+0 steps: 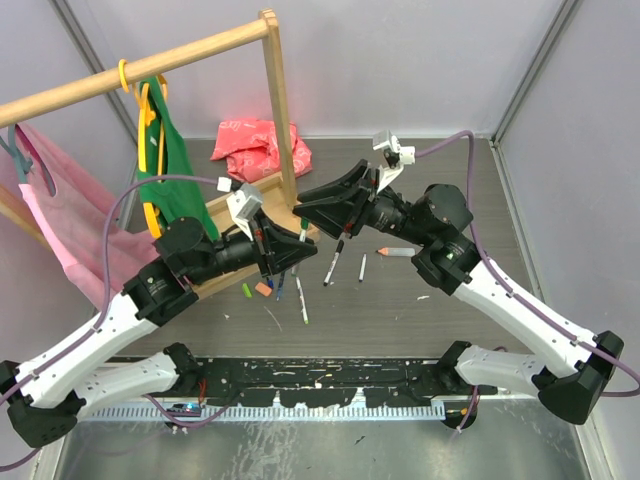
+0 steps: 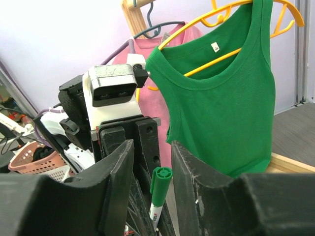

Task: Insert the pens into the pen caps
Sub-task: Press the pen cap onto the pen.

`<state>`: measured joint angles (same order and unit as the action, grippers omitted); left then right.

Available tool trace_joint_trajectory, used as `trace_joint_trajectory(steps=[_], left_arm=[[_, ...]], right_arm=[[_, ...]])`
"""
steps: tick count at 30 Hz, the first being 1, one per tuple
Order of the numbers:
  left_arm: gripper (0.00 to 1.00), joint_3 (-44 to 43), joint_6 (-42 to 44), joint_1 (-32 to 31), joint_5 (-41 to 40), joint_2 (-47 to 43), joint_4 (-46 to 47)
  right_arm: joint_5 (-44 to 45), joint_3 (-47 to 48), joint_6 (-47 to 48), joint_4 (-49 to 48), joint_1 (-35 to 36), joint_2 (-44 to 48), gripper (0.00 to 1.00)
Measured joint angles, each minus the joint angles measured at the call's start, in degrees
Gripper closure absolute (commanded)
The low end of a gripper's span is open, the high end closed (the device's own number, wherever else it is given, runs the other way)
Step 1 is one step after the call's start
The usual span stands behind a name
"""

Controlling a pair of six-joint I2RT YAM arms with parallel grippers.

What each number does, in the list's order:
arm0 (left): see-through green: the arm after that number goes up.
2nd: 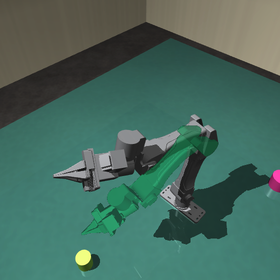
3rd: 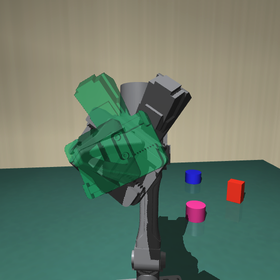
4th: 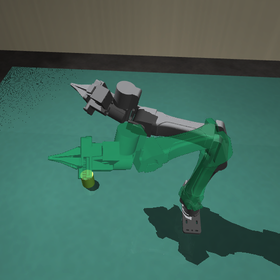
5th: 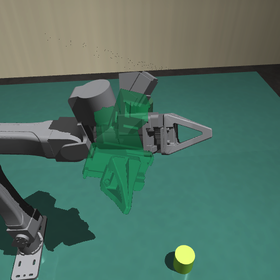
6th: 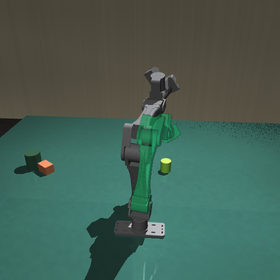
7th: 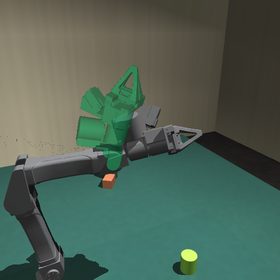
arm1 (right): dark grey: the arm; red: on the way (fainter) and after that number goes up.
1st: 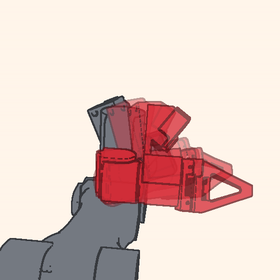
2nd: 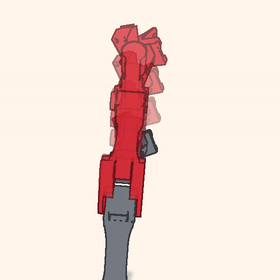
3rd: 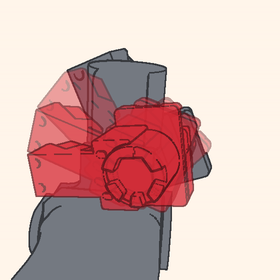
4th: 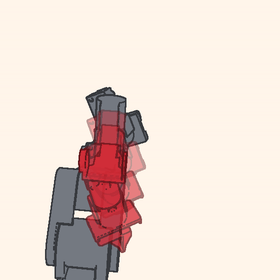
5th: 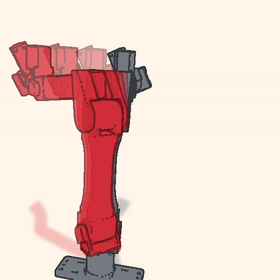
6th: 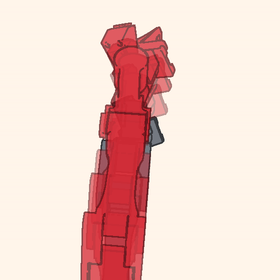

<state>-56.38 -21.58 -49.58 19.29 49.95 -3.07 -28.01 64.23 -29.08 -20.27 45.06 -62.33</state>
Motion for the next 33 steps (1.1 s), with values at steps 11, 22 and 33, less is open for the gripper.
trace_joint_trajectory(steps=[11,22,33], left_arm=[[1.00,-0.61,-0.04,0.00,0.66,0.33,0.42],[1.00,-0.61,-0.04,0.00,0.68,0.44,0.74],[1.00,-0.61,-0.07,0.00,0.68,0.46,0.72]], right_arm=[[-2.08,0.02,-0.33,0.26,0.00,-0.52,0.60],[-3.23,0.02,-1.29,0.24,0.00,-1.73,0.65],[-3.34,0.02,-1.53,0.13,0.00,-1.73,0.65]])
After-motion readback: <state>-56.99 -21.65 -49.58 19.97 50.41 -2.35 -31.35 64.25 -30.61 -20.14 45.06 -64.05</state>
